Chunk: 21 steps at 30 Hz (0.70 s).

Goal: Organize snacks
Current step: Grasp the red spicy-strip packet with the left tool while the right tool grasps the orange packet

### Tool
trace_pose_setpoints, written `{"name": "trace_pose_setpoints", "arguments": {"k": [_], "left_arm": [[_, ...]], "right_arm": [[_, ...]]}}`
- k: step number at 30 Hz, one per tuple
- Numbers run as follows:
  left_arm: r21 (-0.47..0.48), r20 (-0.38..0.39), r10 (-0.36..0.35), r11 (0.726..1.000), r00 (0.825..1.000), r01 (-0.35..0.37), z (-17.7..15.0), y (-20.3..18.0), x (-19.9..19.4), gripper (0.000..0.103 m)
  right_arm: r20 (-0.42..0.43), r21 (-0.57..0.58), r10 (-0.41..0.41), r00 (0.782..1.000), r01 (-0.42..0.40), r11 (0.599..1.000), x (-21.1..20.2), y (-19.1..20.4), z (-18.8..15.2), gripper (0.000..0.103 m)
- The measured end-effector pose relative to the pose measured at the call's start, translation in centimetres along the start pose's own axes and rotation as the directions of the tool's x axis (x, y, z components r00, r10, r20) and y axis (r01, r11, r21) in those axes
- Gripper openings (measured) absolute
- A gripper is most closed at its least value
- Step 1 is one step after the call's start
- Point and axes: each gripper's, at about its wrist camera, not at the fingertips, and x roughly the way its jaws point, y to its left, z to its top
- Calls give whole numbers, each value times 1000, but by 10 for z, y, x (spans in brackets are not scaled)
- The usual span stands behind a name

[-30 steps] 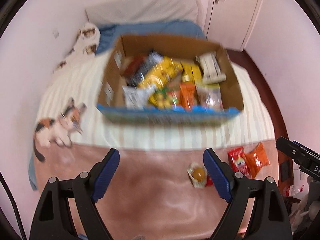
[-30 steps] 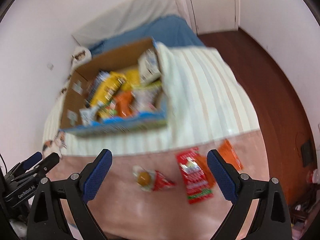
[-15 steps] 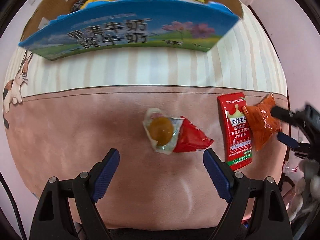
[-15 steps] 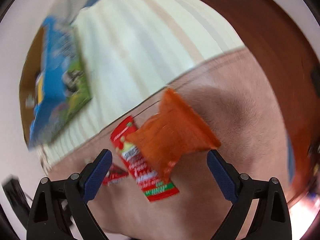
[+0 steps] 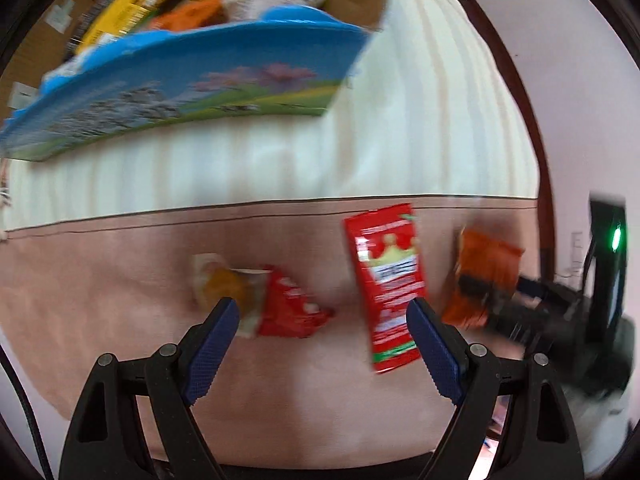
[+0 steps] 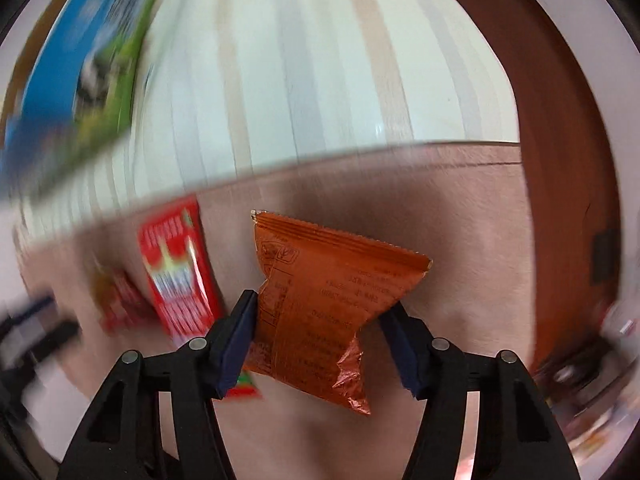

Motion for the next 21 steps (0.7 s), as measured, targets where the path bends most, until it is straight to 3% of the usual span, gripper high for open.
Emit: {"name": "trace_pose_setpoints", "arguments": {"k": [5,10,14,21], "left_arm": [[-8,-117,-106,994,987,106,13,-32,34,85],[3,-210,-98,995,973,101,19,-61,75,85],[44,-209,-36,998,977,46,18,-74,96,85],[130,-163,6,991,987,16,8,-75,102,62]], "right_arm": [[-11,-34,-32,999,32,999,-2,-10,-24,64],[9,34,-1,1000,1,999,-5,-31,-36,64],[15,84,41,999,-42,996,-3,-47,-45,64],[7,159,109,994,-109,981,7,-80,-51,73]]}}
